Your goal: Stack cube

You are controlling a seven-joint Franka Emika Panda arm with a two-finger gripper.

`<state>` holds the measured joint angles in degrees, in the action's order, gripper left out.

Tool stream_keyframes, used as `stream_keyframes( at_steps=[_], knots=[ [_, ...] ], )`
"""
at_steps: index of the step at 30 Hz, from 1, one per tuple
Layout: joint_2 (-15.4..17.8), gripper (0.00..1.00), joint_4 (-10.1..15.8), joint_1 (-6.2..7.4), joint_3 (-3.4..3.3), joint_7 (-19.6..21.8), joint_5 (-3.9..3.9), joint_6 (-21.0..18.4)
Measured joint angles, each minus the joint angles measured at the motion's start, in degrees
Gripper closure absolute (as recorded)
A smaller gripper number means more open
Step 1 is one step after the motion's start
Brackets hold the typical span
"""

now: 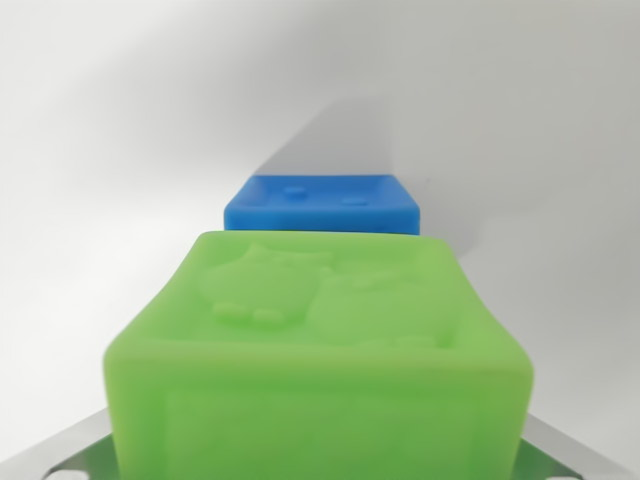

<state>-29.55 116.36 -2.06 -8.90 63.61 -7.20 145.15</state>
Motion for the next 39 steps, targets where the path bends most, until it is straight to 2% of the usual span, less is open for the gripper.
stream_keyframes(
  at_steps=[16,17,39],
  knots=[
    [-2.6,1.00,-0.5,-0.30,0.45,-0.4,-0.55,2.1],
    [-2.7,0.00,-0.5,-0.31,0.46,-0.4,-0.55,2.1],
    [-2.7,0.00,-0.5,-0.36,0.49,-0.5,-0.58,2.2]
  ],
)
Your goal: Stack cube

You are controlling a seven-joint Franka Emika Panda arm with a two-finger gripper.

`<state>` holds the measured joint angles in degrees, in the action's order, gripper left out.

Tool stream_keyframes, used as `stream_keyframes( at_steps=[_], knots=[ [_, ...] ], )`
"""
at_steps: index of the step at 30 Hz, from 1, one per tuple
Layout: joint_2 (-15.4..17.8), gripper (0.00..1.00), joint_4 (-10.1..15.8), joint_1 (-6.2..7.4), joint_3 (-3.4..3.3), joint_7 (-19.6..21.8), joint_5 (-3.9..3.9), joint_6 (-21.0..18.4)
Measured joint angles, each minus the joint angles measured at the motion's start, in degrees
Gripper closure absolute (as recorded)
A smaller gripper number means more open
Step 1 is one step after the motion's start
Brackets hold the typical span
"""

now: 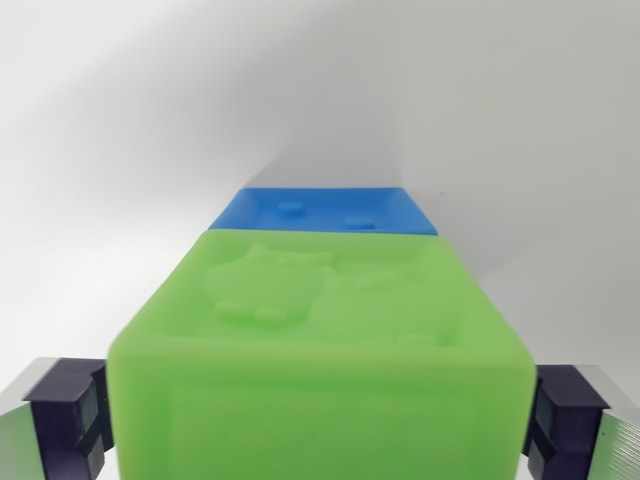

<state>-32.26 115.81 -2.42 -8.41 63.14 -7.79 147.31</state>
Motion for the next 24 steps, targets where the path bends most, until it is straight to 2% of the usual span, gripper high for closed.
stream_keyframes(
  at_steps=[16,24],
  knots=[
    [0.1,0.00,0.0,0.00,-0.01,0.0,0.00,-0.1],
    [1.6,0.00,0.1,0.15,-0.23,0.1,0.15,-1.2]
  ],
)
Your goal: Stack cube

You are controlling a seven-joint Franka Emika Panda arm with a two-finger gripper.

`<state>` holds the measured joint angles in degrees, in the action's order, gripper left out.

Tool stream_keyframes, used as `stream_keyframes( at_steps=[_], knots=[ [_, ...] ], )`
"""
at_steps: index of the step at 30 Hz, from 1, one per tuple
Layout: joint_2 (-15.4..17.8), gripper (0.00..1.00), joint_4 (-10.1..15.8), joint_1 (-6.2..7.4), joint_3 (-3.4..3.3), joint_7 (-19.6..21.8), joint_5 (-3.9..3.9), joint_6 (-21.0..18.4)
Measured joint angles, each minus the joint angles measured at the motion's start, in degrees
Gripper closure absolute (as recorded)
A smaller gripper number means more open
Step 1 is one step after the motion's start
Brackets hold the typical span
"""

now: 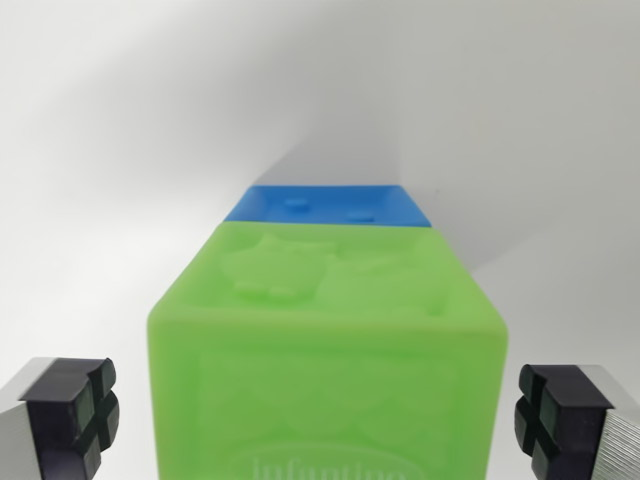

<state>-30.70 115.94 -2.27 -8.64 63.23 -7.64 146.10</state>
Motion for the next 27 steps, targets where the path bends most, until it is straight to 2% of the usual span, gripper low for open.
stream_keyframes(
  at_steps=[11,21,27],
  knots=[
    [3.5,0.00,0.4,0.45,-0.62,0.4,0.63,-3.0],
    [7.4,0.00,0.5,0.85,-1.20,1.0,1.63,-6.8],
    [10.3,0.00,0.2,0.98,-1.43,1.6,2.52,-9.8]
  ],
)
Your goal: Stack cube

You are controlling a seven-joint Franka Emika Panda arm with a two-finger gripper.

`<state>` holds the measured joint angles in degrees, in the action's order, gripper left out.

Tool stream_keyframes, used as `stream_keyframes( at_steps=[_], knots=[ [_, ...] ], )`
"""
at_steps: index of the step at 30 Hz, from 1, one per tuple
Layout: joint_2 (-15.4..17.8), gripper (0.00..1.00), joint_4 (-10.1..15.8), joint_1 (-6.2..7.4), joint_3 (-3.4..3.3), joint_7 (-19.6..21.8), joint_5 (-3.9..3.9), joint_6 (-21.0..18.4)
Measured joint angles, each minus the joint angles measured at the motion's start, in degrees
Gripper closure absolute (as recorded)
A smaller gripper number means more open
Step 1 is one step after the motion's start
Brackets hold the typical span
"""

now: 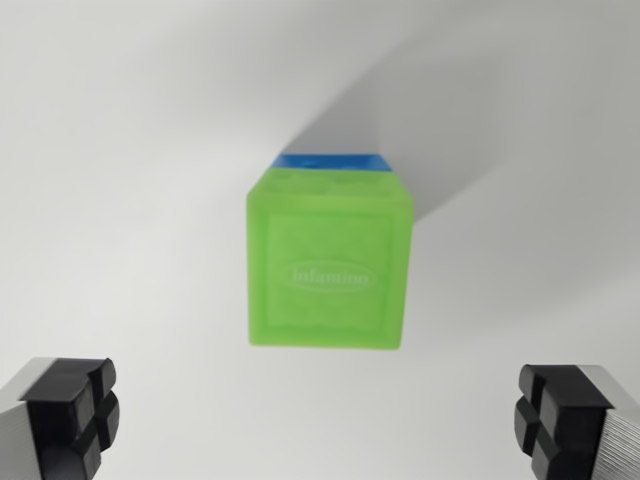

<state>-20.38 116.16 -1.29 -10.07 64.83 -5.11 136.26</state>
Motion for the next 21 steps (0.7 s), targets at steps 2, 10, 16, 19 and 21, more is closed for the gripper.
stream_keyframes(
  at_steps=[2,10,16,19,21],
  knots=[
    [0.9,0.00,-0.2,0.01,-0.03,0.2,0.24,-1.1],
    [3.9,0.00,-1.3,0.02,-0.11,0.8,1.16,-5.0],
    [6.1,0.00,-2.6,0.01,-0.14,1.2,1.77,-8.5],
    [7.1,0.00,-3.4,0.01,-0.15,1.4,2.07,-10.3],
    [7.6,0.00,-3.8,0.01,-0.15,1.5,2.19,-11.1]
  ],
)
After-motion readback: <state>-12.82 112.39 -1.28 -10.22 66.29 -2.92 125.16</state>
